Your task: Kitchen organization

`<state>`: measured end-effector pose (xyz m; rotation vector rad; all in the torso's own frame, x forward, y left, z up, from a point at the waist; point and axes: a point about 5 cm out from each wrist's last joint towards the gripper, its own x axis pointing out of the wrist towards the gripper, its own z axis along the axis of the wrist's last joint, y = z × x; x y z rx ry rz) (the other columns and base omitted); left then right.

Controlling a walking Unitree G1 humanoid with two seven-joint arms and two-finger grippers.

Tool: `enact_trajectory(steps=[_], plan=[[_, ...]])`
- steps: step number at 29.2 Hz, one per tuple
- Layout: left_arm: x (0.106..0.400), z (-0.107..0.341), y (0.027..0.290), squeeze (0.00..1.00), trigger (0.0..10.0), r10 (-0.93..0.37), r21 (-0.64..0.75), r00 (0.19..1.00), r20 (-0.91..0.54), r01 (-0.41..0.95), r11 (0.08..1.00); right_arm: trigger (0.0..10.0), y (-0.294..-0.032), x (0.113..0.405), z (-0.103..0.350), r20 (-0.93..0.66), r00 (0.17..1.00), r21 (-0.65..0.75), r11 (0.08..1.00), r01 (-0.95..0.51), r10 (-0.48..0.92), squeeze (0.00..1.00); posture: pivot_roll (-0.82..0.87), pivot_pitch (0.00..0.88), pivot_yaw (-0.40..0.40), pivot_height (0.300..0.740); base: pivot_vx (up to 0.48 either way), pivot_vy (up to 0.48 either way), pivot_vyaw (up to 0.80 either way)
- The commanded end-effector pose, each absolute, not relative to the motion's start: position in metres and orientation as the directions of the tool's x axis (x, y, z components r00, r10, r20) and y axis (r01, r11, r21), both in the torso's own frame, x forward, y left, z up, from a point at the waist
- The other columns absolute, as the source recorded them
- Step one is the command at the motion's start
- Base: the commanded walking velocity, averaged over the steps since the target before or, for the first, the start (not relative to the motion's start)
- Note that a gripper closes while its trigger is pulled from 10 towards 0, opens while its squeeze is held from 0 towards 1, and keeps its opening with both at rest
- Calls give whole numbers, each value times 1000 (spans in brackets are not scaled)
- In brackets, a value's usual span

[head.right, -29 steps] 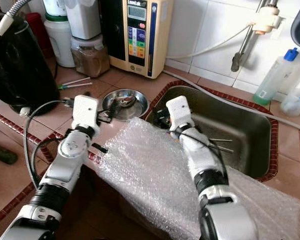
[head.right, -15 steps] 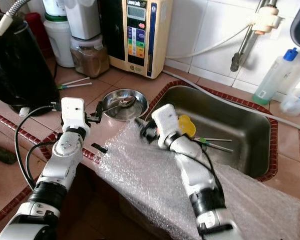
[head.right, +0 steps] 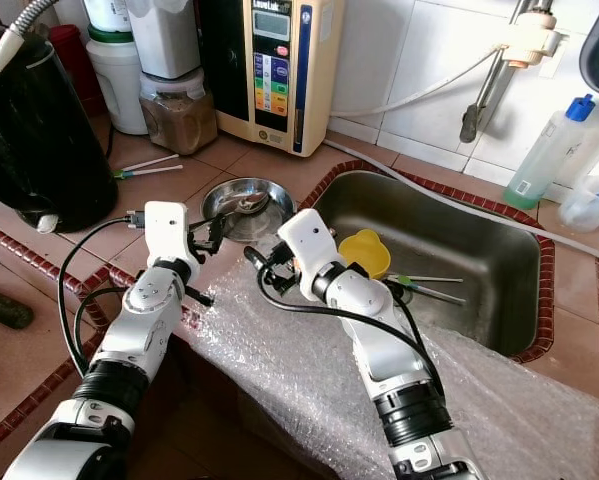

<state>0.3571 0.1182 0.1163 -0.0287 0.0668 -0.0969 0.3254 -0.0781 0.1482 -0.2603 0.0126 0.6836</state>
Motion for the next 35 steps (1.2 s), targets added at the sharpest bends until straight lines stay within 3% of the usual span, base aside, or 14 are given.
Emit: enact_trajectory(steps=[1, 35], plan=[[360, 122, 116, 0, 0, -107, -51, 992, -61, 104, 993, 10000, -78, 326, 155, -83, 773, -247, 738, -628, 629, 0, -10, 0, -9, 740, 0, 0, 0], [364, 127, 121, 0, 0, -1, -186, 999, -54, -9, 983, 10000, -82, 329, 157, -124, 759, -274, 713, -645, 639, 0, -23, 0, -25, 740, 0, 0, 0]])
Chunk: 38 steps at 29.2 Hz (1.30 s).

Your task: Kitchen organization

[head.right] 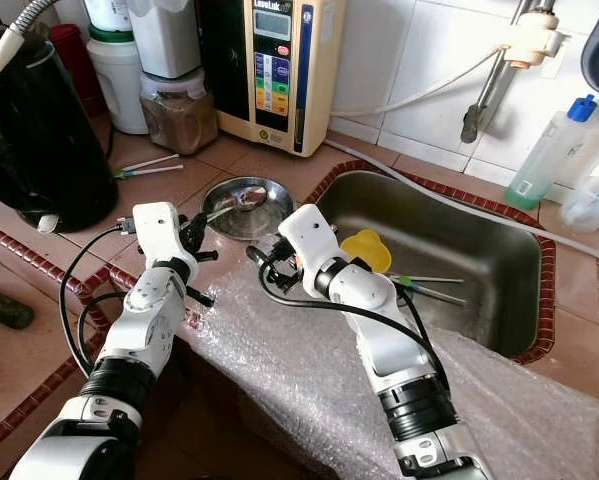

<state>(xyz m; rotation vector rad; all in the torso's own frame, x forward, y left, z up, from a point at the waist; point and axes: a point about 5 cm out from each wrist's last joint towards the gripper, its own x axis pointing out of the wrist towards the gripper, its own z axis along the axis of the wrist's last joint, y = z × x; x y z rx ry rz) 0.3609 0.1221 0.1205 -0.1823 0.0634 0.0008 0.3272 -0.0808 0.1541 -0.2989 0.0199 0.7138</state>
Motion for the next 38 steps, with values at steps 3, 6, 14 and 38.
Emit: enact_trajectory(steps=[3, 6, 14, 38], plan=[[365, 128, 121, 0, 0, 6, -219, 998, -62, -19, 976, 10000, -83, 329, 156, -127, 758, -277, 711, -647, 640, 0, -24, 0, -25, 740, 0, 0, 0], [363, 126, 122, 0, 0, 13, -283, 996, -87, -37, 958, 10000, -82, 329, 156, -124, 755, -282, 706, -650, 644, 0, -27, 0, -25, 740, 0, 0, 0], [357, 126, 134, 0, 0, 34, -340, 991, -128, -76, 937, 10000, -84, 332, 157, -125, 761, -285, 712, -642, 636, 0, -18, 0, -26, 740, 0, 0, 0], [327, 127, 125, 0, 0, -164, -335, 919, -359, 38, 942, 10000, -86, 336, 156, -138, 778, -289, 727, -623, 613, 0, 0, 0, -10, 740, 0, 0, 0]])
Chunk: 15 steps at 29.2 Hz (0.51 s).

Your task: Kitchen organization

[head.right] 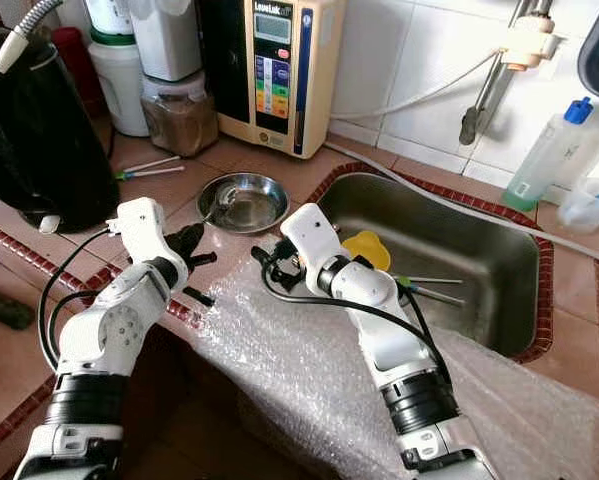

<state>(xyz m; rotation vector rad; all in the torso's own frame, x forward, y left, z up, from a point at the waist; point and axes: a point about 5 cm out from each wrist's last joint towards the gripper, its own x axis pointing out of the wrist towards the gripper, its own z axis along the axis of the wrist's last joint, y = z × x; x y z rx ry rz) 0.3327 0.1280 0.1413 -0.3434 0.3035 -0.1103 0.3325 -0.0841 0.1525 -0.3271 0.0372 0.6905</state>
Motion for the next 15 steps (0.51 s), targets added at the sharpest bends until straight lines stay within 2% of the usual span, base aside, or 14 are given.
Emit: enact_trajectory(steps=[1, 8, 10, 15], plan=[[323, 129, 125, 0, 0, -175, -337, 914, -366, 45, 940, 10000, -87, 336, 155, -143, 779, -290, 727, -623, 610, 0, 1, 0, -8, 740, 0, 0, 0], [308, 128, 124, 0, 0, -224, -380, 901, -372, 73, 922, 10000, -89, 337, 150, -168, 787, -292, 732, -615, 594, 0, 7, 0, -10, 740, 0, 0, 0], [306, 132, 119, 0, 0, -252, -416, 910, -330, 99, 904, 10000, -89, 337, 149, -175, 786, -299, 729, -616, 592, 0, 9, 0, -13, 740, 0, 0, 0], [312, 149, 118, 0, 0, -219, -410, 956, -198, 122, 904, 10000, -92, 341, 151, -170, 802, -308, 742, -595, 572, 0, 7, 0, -13, 740, 0, 0, 0]])
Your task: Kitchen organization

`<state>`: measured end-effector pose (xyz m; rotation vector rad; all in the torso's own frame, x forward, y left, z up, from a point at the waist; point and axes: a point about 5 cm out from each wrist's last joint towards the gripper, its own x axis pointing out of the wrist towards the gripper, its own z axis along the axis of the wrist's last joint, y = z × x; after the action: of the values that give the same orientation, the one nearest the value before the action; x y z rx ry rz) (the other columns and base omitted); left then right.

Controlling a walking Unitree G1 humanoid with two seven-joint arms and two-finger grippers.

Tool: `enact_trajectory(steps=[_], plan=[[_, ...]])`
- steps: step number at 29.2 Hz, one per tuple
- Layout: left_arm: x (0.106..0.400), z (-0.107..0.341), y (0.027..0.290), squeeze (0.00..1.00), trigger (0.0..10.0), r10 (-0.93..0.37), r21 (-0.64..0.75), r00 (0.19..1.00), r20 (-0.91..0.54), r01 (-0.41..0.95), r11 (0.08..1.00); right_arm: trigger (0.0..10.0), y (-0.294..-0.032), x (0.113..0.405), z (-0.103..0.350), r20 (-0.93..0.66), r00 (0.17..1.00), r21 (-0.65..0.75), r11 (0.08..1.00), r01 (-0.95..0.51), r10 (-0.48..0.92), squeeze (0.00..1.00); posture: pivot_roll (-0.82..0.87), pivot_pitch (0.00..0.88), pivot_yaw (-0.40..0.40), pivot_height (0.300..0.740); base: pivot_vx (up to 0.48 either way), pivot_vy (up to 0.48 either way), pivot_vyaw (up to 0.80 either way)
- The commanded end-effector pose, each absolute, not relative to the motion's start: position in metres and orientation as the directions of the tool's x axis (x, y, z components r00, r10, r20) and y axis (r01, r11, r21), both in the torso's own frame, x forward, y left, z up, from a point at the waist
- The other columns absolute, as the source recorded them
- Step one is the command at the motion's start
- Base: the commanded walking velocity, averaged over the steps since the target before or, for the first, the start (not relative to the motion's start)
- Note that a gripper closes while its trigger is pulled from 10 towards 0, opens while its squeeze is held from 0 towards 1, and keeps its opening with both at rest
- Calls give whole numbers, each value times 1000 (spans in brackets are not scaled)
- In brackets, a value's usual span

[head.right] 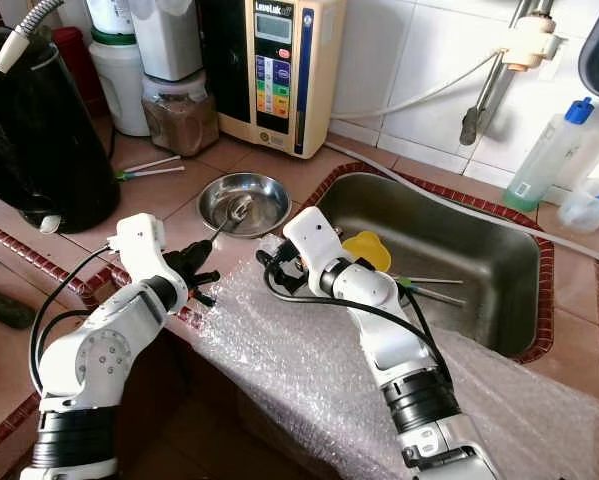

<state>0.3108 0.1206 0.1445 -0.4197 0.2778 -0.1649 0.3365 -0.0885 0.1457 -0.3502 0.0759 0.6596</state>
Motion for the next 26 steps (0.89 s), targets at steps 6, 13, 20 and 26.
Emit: enact_trajectory(steps=[6, 13, 20, 26], plan=[[314, 159, 114, 0, 0, -236, -441, 966, -110, 166, 882, 10000, -98, 345, 153, -162, 826, -310, 766, -562, 540, 0, -3, 0, -12, 740, 0, 0, 0], [318, 173, 106, 0, 0, -281, -523, 959, 23, 251, 814, 10000, -107, 354, 161, -101, 879, -292, 831, -474, 466, 0, -5, 0, -9, 740, 0, 0, 0], [317, 173, 89, 0, 0, -412, -497, 899, 147, 428, 755, 10000, -125, 364, 172, -42, 930, -124, 922, -367, 365, 0, -6, 0, -11, 740, 0, 0, 0], [313, 166, 67, 0, 0, -548, -620, 816, 184, 529, 580, 10000, -146, 365, 172, -26, 956, -53, 955, -292, 291, 0, -27, 0, -4, 740, 0, 0, 0]])
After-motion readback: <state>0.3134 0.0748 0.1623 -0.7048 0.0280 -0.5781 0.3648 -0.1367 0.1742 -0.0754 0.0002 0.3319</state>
